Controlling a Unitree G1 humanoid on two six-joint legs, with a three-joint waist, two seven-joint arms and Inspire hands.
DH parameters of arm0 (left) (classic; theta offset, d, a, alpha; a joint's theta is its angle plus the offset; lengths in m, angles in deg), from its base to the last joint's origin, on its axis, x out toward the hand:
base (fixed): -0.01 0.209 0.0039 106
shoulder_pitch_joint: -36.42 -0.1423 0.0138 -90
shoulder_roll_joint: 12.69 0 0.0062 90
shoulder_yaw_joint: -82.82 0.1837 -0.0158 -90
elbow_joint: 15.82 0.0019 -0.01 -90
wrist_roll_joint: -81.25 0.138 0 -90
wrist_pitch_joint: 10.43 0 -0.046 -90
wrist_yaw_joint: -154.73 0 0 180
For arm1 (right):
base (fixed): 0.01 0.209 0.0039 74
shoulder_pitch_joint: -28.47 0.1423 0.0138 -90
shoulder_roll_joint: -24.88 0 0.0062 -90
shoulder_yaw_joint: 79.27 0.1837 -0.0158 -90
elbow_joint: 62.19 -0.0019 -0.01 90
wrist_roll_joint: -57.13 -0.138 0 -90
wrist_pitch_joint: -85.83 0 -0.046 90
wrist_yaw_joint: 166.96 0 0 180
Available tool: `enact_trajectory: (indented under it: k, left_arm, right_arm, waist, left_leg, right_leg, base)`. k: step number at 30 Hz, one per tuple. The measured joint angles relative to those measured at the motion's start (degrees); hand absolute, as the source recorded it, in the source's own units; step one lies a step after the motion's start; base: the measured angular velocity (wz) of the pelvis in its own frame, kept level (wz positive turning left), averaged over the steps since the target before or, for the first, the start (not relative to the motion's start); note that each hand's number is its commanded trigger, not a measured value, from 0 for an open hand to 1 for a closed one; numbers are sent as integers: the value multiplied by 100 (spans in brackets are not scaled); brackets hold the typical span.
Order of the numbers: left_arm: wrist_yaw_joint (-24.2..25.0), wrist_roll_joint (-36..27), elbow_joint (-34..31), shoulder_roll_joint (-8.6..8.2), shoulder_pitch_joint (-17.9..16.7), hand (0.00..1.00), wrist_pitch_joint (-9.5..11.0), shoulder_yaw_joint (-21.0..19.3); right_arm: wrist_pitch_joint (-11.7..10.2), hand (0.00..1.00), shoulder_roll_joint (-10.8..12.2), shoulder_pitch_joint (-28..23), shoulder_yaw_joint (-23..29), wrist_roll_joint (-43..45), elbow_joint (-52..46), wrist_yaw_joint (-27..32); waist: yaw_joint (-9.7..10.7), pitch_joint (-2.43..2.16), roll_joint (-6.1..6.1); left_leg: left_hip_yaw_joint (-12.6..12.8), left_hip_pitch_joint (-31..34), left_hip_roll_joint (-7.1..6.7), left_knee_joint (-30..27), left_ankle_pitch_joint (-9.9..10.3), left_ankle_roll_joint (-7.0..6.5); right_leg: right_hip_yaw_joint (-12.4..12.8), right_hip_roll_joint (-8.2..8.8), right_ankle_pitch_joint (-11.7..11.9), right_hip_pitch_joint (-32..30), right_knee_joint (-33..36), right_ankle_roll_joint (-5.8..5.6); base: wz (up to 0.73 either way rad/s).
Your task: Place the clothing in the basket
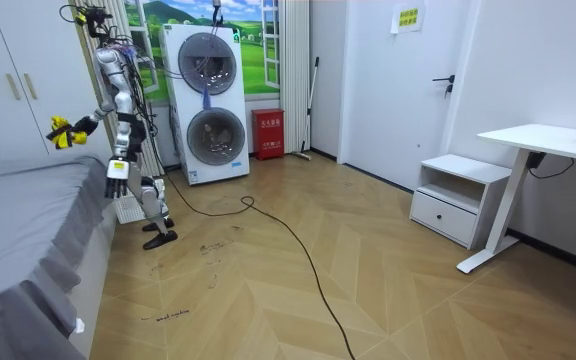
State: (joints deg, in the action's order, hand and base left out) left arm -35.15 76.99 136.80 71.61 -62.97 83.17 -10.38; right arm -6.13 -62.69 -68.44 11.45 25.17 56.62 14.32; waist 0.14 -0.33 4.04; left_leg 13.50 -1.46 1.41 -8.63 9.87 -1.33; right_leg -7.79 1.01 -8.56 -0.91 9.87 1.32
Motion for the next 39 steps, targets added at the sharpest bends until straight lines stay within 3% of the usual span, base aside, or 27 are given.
enact_trajectory:
  k: [4,9,12,17,20,23,27,32,33,35,39]
  left_arm:
    - [3,-4,39,-24,111,0,-3,97]
    - [46,-2,149,-137,112,0,-93,127]
    - [47,-17,152,-222,141,0,-128,152]
    - [45,-65,180,-302,97,0,-373,352]
    - [42,-64,179,-301,53,0,-500,356]
    - [38,-64,176,-293,54,0,-630,463]
    - [58,-75,177,-286,70,0,-703,854]
    - [241,-181,245,-289,76,0,-698,916]
    - [274,-307,260,-282,78,0,-692,959]
    - [301,-425,260,-273,115,0,-692,1071]
    - [390,-689,298,-318,230,0,-562,1253]
  right_arm:
    - [1,100,-5,-87,107,65,-406,-8]
    - [8,100,26,-189,460,90,-516,32]
    - [10,100,28,-261,742,35,-523,61]
    - [17,100,38,-537,936,154,-787,77]
    - [68,100,56,-604,1091,301,-784,127]
    - [85,100,232,-615,1248,273,-754,206]
    - [129,100,292,-606,1236,288,-467,224]
    - [211,100,301,-600,1239,349,-409,155]
    - [209,100,298,-533,1237,364,-315,122]
    - [204,100,283,-389,1237,356,-59,108]
    - [142,100,256,59,1249,509,764,112]
  waist:
    - [268,8,-18]
    - [542,62,-88]
    - [765,60,-136]
    - [1005,55,-153]
    - [1123,50,-191]
    - [1236,31,-257]
    - [1236,19,-432]
    - [1324,40,-676]
    - [1342,14,-756]
    - [1383,10,-869]
    - [1395,69,-1172]
  left_leg:
    - [396,-188,76,31,42,28]
    - [1024,-471,187,56,186,92]
    - [1208,-534,195,58,251,125]
    - [1492,-608,226,94,283,176]
    - [1503,-597,226,98,294,191]
    - [1519,-562,226,98,296,192]
    - [1638,-425,219,83,296,192]
    - [1635,-283,193,83,298,189]
    - [1635,-182,190,72,307,173]
    - [1628,2,189,-8,327,138]
    - [1615,436,167,-162,338,118]
  right_leg:
    - [441,-118,69,-3,16,10]
    - [932,-281,117,-12,83,36]
    - [1112,-365,124,-19,73,39]
    - [1439,-443,135,-99,87,56]
    - [1569,-507,139,-162,88,57]
    - [1638,-511,149,-225,91,53]
    - [1779,-541,195,-410,102,28]
    - [1992,-572,223,-659,202,5]
    - [2014,-569,238,-800,242,-6]
    - [2032,-566,241,-1011,353,-11]
    - [2036,-526,237,-1454,608,-36]
  base:
    - [-58]
    - [-59]
    - [-39]
    - [-37]
    - [-26]
    - [-15]
    - [-16]
    - [-22]
    - [-22]
    - [-16]
    - [-3]
